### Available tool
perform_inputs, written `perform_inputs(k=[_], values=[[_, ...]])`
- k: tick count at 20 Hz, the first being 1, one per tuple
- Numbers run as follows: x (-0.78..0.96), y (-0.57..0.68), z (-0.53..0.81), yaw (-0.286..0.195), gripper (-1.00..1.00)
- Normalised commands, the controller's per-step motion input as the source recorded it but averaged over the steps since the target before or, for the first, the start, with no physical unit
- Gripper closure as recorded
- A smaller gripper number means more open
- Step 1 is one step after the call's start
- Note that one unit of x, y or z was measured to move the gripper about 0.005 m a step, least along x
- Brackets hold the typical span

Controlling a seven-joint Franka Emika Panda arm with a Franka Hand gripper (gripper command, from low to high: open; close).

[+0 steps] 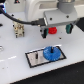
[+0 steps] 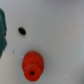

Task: Insert the blue gear onto the right peg, followed by the red gear

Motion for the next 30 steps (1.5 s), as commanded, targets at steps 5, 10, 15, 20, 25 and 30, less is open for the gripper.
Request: perform_inputs(k=[5,10,15,20,25,30], values=[[-0.66,0.28,-0.10,0.000,-1.00],[-0.51,0.27,-0.23,0.000,-1.00],[-0.36,0.17,-0.35,0.000,-1.00],[-0.29,0.03,-0.38,0.000,-1.00],[-0.32,-0.02,-0.36,0.000,-1.00],[-0.38,-0.12,-0.29,0.000,1.00]])
